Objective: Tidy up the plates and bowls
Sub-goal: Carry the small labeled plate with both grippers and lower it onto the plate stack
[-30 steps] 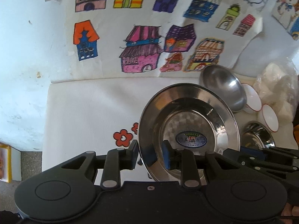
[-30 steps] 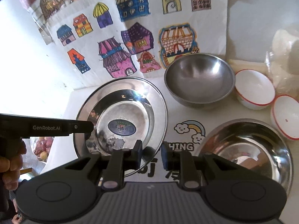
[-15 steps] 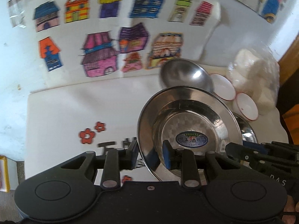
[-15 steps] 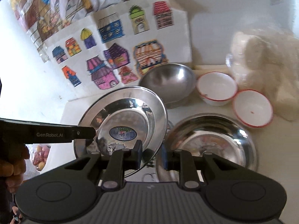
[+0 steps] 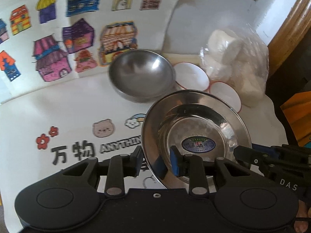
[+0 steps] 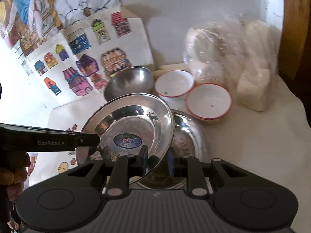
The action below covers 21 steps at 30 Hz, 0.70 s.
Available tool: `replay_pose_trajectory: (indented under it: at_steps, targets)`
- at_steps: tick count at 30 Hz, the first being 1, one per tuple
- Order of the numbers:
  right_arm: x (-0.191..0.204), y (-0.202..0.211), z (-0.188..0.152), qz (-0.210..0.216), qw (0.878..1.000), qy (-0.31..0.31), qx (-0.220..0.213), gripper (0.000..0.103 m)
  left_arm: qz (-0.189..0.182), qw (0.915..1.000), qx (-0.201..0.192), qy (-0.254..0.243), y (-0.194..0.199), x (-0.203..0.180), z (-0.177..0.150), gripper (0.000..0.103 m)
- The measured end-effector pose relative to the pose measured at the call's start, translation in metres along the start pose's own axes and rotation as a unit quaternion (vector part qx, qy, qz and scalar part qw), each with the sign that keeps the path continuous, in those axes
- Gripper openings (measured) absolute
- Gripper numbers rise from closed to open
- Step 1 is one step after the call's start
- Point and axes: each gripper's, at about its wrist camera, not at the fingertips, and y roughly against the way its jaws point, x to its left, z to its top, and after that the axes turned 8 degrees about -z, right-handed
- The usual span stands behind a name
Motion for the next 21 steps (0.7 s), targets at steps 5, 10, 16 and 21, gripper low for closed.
replay_pose_trajectory:
  at_steps: [5,10,16,21]
  targets:
    - [-0.019,-0.003,0.001,0.003,1.0,-0.002,0.009,0.024,0.004,1.0,0.008,-0.001,-0.012,-0.016,-0.001,0.032]
    - [-0.032,-0.007,0.003,0.008,1.0,0.004,0.02,0.025,0.011,0.9998,0.018,0.004,-0.025,-0.023,-0.005,0.032]
    - [-0.044,-0.017,0.002,0.019,0.999,0.002,0.043,0.025,0.019,0.9992,0.03,0.015,-0.036,-0.028,-0.01,0.033]
    - [-0.051,-0.022,0.001,0.026,0.998,0.001,0.057,0.025,0.025,0.9989,0.035,0.021,-0.041,-0.033,-0.011,0.033]
